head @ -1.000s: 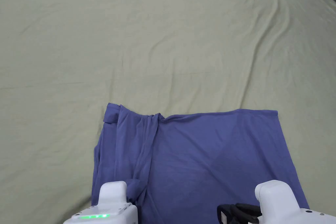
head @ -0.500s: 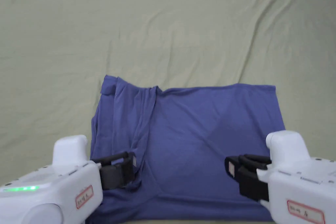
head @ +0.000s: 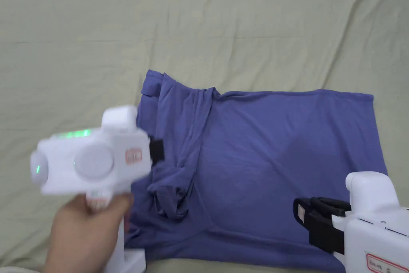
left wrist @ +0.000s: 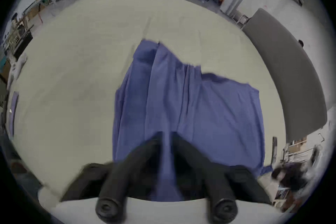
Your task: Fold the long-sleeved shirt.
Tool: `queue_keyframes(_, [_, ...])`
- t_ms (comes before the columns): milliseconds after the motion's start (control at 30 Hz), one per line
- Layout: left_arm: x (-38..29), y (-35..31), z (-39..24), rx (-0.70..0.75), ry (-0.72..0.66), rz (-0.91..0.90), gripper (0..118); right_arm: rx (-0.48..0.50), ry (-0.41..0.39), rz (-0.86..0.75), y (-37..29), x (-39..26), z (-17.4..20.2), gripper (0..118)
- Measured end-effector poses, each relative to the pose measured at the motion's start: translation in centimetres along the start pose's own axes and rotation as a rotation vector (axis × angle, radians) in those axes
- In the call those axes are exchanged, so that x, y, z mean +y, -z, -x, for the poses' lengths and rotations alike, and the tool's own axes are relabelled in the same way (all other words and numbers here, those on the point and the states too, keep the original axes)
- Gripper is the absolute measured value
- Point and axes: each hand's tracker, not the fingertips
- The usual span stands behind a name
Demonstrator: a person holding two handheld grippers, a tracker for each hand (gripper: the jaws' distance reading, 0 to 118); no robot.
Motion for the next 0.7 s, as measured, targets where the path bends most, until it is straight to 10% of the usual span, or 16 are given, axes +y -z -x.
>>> queue_keyframes(100, [6.4,4.0,1.1,0.058,-0.035,-0.012,118,-0.002,0.018,0.021,0.9,0.3,-0.6,3])
queue_keyframes(300, [11.5,10.7,0.8,0.184,0.016,0.053,118,-0.017,0.022,0.047,1.9,0.7,-2.0,3])
queue_keyframes(367, [12.7,12.9,1.3,0.212,0.059,0.107,102,-0.031,0.032,0.055,2.3,1.0,-2.8,3])
queue_keyframes(533, [11.7,12.9,-1.2,0.266,0.249,0.116,19,-0.126,0.012,0.067,2.5,3.0,-5.0,3])
queue_keyframes(700, [11.7,11.2,-0.1,0.098,0.056,0.078,18,-0.134,0.029,0.037,2.1,8.5,-10.4,3])
